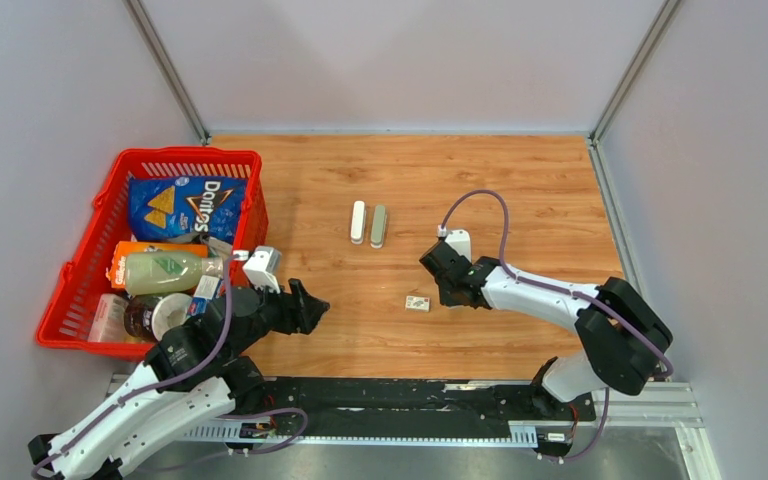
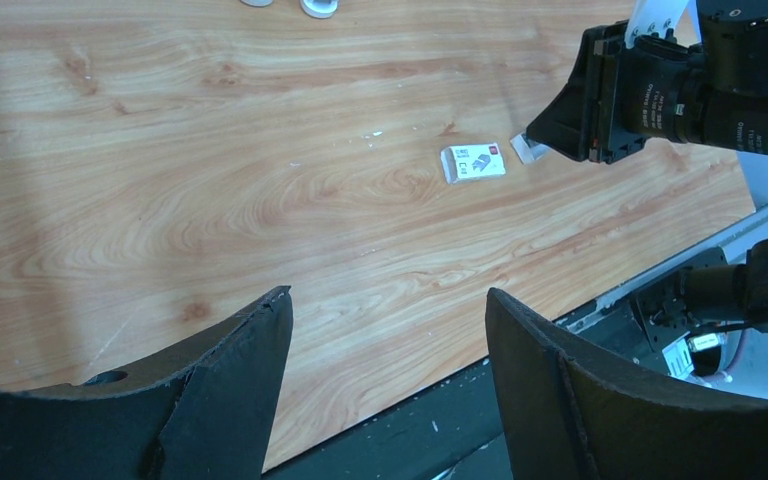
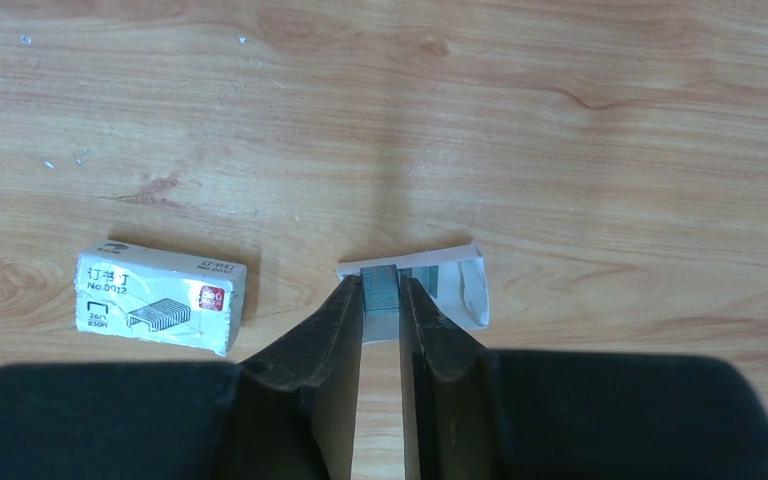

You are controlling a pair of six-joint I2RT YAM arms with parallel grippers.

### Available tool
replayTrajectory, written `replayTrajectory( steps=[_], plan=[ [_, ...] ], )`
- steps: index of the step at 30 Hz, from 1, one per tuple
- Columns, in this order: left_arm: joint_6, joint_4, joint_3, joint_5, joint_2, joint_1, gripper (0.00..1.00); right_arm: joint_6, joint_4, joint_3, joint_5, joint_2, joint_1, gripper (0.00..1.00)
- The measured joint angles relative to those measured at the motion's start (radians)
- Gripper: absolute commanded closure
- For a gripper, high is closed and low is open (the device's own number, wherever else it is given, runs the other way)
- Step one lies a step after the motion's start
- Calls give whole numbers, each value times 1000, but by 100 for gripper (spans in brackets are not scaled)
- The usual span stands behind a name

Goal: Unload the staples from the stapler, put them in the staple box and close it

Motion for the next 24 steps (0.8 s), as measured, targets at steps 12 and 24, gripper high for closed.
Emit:
replayTrajectory(
  steps=[12,24],
  plan=[
    [0,5,-12,8,11,0,22,8,21,-7,-3,13,0,79],
    [0,26,-17,14,17,0,22,19,19,-33,-9,-20,0,79]
  ],
)
